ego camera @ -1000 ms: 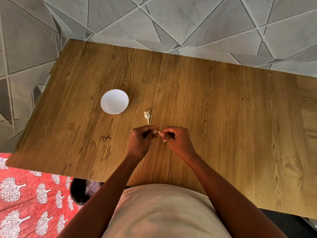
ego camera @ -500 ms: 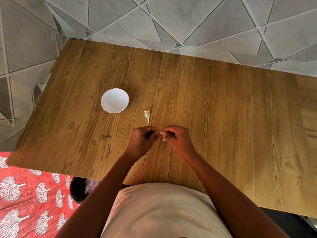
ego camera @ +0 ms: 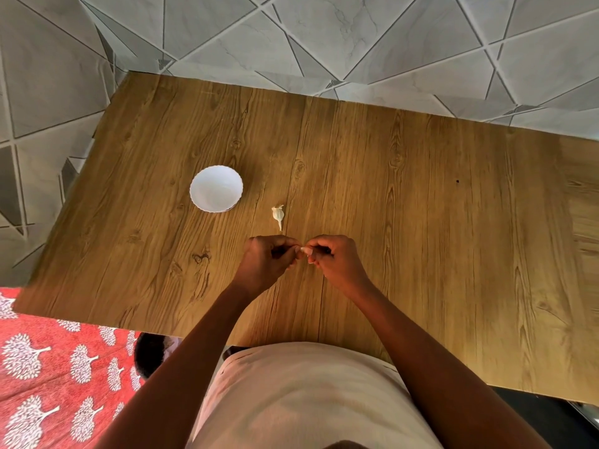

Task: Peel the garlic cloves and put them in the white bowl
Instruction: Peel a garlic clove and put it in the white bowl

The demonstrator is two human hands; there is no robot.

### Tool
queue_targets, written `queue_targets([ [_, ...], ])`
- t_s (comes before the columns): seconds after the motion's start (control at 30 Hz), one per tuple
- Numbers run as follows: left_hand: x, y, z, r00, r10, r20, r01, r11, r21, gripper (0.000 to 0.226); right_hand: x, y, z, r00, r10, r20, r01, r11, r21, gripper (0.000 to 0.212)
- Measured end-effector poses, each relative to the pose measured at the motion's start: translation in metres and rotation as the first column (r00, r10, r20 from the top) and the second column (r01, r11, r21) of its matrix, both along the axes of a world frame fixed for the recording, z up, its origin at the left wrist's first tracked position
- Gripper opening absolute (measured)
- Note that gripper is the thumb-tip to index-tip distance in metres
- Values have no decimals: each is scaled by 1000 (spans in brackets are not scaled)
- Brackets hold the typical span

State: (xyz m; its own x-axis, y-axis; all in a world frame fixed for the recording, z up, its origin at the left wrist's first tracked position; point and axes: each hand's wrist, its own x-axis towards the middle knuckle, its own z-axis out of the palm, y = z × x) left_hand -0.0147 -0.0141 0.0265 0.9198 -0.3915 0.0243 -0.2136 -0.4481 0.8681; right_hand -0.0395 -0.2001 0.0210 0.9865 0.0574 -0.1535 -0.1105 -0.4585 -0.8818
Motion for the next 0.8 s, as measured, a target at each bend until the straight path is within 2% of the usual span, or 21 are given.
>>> queue_targets([
  [0.17,-4,-3,-5,998,51,38,-52,999,13,8,1,0,1,999,1,48,1,1000,-29,8],
  [0.5,-7,-6,-4,978,122,-170,-150,975,-165,14,2,-1,2,978,37,203,-20,996,-83,13],
  [0.7,-10,-13,-5,885,232,-403,-349,904,-246,15,2,1,5,963,63,263,-28,990,-137,15],
  [0.8,-9,-10,-5,858,227,-461,-376,889,-262,12,3,1,5,964,50,263,-13,990,-142,15],
])
